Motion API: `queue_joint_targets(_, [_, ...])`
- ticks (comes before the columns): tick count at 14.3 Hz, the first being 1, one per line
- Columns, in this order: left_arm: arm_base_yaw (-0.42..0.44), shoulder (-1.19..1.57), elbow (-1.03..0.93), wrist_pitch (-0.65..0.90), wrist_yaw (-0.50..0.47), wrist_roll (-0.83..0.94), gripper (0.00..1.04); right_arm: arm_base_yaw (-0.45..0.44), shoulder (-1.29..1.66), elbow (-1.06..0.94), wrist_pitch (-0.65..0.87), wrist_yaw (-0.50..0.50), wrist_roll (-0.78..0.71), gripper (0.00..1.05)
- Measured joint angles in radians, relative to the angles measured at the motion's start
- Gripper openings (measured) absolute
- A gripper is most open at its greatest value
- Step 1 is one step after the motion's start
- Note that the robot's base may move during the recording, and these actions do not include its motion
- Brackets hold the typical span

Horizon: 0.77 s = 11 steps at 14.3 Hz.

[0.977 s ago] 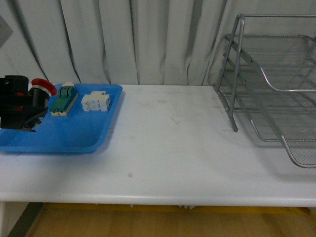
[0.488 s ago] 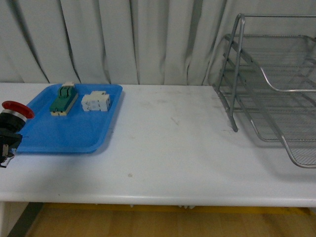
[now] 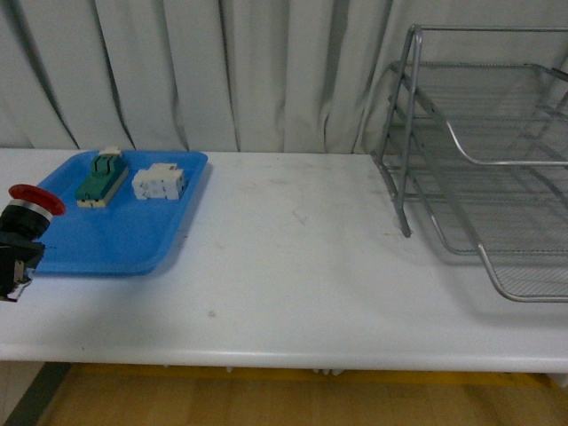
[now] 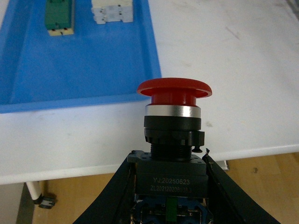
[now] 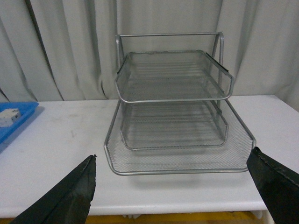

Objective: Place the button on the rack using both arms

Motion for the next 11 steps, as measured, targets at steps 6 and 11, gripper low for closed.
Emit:
queue_joint_targets(6, [-0.015, -0.002, 0.0, -0.008, 0.0, 0.0, 0.36, 0.0, 0.0, 0.0, 0.0, 0.0, 0.0, 0.98])
queue_joint_targets(11, [-0.032, -0.005, 0.0, -0.015, -0.002, -0.003, 0.36, 0.0, 0.0, 0.0, 0.002, 0.0, 0.0, 0.98])
